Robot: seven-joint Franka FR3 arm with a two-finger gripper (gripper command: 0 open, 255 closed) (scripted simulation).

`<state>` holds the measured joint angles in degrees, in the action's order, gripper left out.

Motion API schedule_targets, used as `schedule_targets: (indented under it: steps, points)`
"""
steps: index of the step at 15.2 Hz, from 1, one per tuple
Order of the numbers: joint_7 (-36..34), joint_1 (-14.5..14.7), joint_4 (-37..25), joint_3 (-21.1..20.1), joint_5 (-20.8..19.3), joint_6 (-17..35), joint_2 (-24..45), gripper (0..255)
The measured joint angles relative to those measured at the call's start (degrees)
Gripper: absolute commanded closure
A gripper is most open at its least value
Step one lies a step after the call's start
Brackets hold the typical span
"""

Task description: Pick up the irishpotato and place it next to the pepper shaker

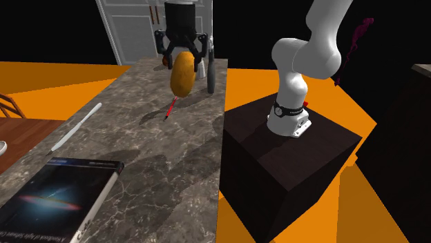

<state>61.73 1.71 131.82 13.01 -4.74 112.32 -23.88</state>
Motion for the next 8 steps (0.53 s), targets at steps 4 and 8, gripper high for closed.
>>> schedule_targets:
  steps: [4, 8]
  points:
    - [5.3, -2.2, -0.2, 3.9, -1.4, -0.7, -0.8, 255]
    - [11.0, -4.4, -0.3, 8.2, -2.9, -0.8, -1.1, 255]
